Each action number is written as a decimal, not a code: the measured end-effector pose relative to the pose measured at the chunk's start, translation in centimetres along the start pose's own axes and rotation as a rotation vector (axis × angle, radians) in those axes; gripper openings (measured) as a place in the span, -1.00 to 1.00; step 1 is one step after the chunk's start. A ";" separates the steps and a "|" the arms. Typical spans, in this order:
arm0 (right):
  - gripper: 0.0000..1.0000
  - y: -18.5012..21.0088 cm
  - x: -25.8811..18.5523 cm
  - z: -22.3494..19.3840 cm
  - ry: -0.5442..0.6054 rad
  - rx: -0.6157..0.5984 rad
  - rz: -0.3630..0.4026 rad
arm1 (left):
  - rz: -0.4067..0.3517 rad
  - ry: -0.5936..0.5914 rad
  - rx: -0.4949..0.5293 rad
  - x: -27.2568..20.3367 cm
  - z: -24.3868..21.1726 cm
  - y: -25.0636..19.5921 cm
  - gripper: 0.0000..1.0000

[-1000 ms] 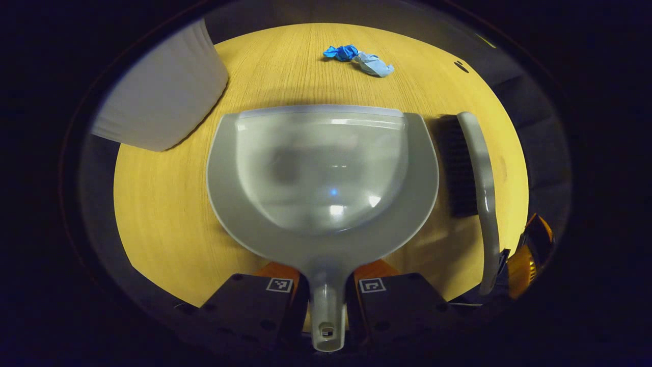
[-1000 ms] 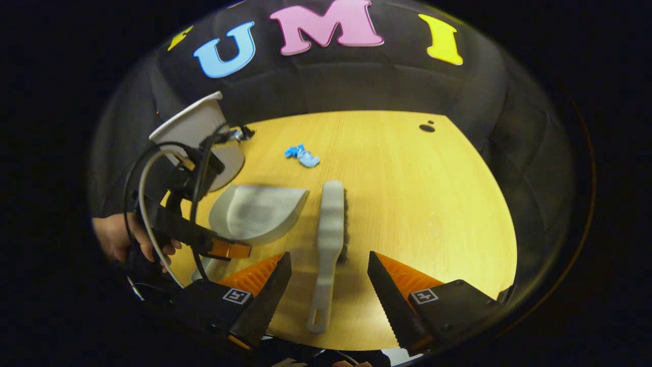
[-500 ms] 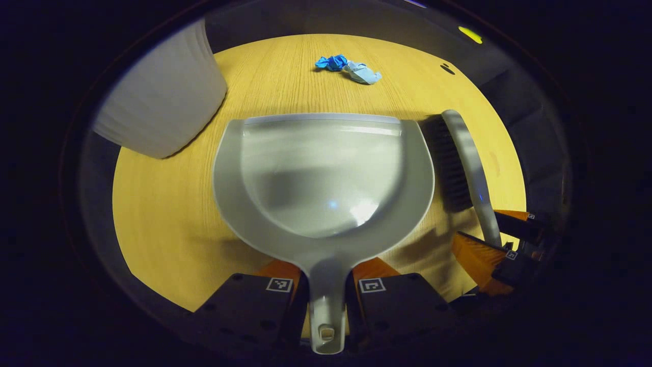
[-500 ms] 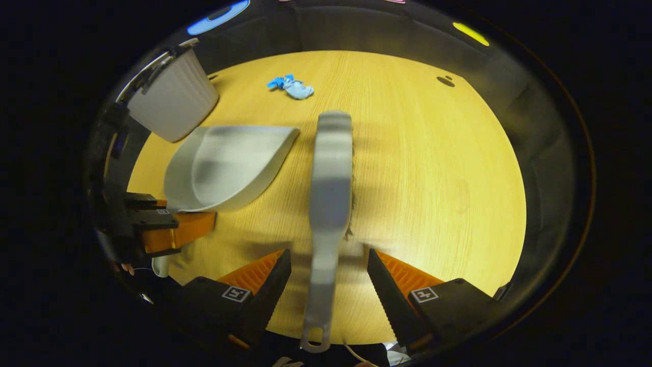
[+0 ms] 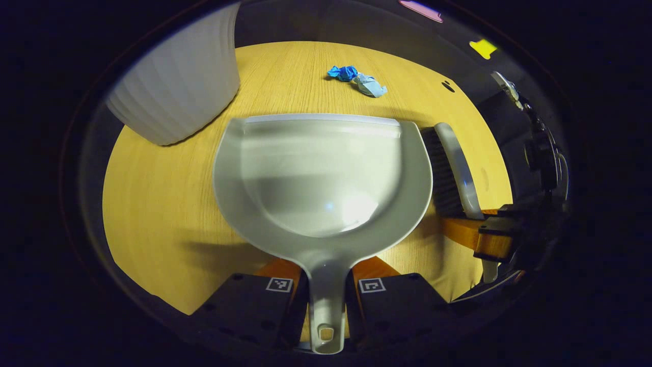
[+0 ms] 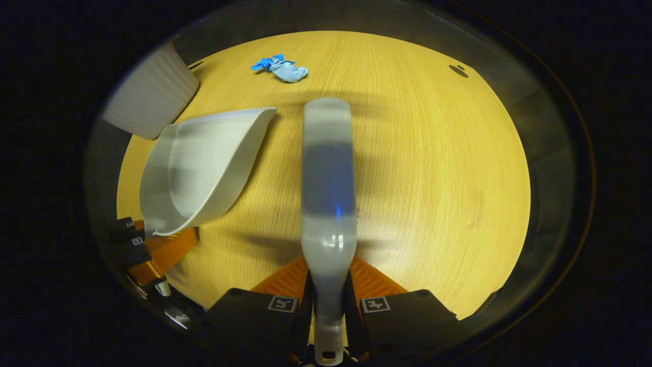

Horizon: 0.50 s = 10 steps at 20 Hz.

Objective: Pick up the small broom and dustpan from the desktop, sweep the trash into the dustpan with the broom, and then empty the trash into the garbage bin.

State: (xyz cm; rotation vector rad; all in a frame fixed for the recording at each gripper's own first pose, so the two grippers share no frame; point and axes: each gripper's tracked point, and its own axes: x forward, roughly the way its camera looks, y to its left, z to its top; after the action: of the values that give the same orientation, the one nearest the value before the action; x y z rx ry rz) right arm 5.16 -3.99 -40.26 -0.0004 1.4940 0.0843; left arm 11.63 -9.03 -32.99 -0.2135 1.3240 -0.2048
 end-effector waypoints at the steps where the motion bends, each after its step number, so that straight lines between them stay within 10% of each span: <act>1: -0.44 -0.2 -0.4 0.2 0.010 -0.017 0.001 | 0.000 0.000 0.004 0.0 0.1 0.0 -0.38; 10: -0.44 -3.0 -2.5 10.3 -0.075 -0.089 0.008 | -0.023 0.012 0.011 0.0 0.0 0.1 -0.39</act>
State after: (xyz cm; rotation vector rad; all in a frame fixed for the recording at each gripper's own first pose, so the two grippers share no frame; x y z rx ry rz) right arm 15.42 -6.59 -37.15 -0.0622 1.4141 0.1554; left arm 11.58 -8.97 -32.99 -0.2186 1.3322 -0.2333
